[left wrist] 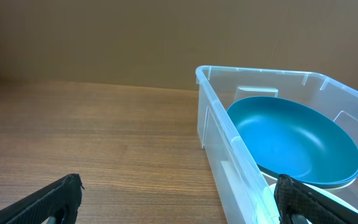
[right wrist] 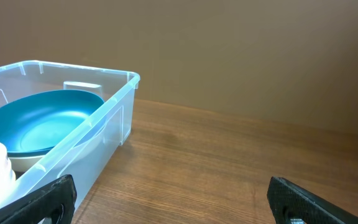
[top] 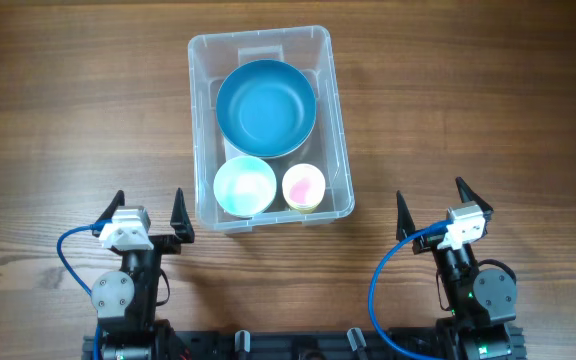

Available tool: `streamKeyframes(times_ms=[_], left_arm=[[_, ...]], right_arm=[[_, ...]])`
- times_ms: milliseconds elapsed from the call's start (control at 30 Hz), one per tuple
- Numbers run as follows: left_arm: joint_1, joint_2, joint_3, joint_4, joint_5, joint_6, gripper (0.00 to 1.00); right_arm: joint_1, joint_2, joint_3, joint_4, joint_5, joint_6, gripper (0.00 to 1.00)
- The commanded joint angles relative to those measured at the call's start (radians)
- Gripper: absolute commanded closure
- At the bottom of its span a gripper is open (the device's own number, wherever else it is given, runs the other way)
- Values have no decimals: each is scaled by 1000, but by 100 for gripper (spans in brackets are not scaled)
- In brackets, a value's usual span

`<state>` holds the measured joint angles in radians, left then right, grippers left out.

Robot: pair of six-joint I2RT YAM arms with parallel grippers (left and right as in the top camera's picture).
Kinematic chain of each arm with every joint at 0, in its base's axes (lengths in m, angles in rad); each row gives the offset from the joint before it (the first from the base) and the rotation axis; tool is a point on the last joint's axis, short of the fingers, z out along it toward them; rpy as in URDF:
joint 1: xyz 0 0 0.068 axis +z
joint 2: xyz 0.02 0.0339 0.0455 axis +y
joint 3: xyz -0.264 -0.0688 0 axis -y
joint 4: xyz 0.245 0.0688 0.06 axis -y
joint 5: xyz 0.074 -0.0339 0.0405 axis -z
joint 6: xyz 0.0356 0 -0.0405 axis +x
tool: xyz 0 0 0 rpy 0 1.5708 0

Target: Pack container

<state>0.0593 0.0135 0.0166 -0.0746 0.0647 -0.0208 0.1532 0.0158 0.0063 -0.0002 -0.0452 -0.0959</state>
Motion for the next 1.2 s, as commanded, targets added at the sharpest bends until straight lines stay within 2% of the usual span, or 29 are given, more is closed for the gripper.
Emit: streamKeyframes(times_ms=[0,133,267,1167], left_arm=[[3,-11,-11,0,-12,-14,0],[-1,-11,-11,1,2,-11,0],[-47,-11,-11,2,6,66,0],[-48,-11,-11,3,5,66,0]], right_arm=[[-5,-2,-1,2,-16,-8,0],[-5,-2,-1,2,-16,-9,0],[-5,-2,-1,2,-16,-8,0],[-5,-2,-1,2,-16,-8,0]])
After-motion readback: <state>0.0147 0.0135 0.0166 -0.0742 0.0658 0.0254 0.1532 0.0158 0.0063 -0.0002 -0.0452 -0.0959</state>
